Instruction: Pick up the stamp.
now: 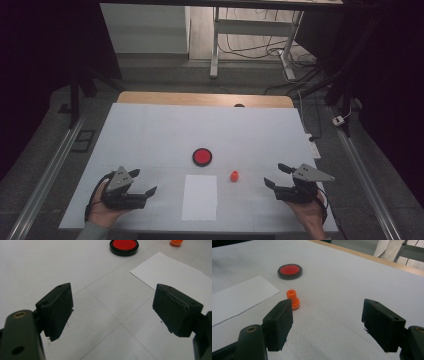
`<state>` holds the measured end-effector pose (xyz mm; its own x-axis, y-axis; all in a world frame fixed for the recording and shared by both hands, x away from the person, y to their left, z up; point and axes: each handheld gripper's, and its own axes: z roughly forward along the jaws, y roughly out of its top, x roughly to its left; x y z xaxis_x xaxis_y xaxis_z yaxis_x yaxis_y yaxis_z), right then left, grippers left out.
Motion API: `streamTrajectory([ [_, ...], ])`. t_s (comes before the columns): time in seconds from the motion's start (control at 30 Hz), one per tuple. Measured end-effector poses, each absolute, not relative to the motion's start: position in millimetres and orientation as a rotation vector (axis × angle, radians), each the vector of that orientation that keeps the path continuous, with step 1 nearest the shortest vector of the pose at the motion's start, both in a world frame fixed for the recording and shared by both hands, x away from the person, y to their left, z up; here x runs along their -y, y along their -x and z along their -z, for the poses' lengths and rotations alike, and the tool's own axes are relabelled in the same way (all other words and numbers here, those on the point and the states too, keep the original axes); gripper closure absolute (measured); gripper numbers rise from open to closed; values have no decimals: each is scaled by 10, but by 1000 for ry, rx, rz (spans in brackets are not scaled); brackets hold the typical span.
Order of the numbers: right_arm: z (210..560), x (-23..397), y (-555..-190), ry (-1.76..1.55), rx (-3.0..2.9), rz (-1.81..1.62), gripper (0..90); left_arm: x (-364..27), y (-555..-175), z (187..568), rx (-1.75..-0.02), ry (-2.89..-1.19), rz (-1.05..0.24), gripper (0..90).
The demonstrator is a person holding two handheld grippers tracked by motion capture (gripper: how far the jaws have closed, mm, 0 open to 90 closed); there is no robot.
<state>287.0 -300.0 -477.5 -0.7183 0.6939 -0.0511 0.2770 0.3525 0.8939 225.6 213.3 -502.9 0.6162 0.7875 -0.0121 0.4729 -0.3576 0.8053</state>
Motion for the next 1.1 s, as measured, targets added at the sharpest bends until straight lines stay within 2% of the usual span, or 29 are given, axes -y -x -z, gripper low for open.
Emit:
streamTrajectory([
  [1.1,4663,2322,-3140,-776,-2307,-1315,252,-2133,-2250,5057,-1003,-2024,-487,169],
])
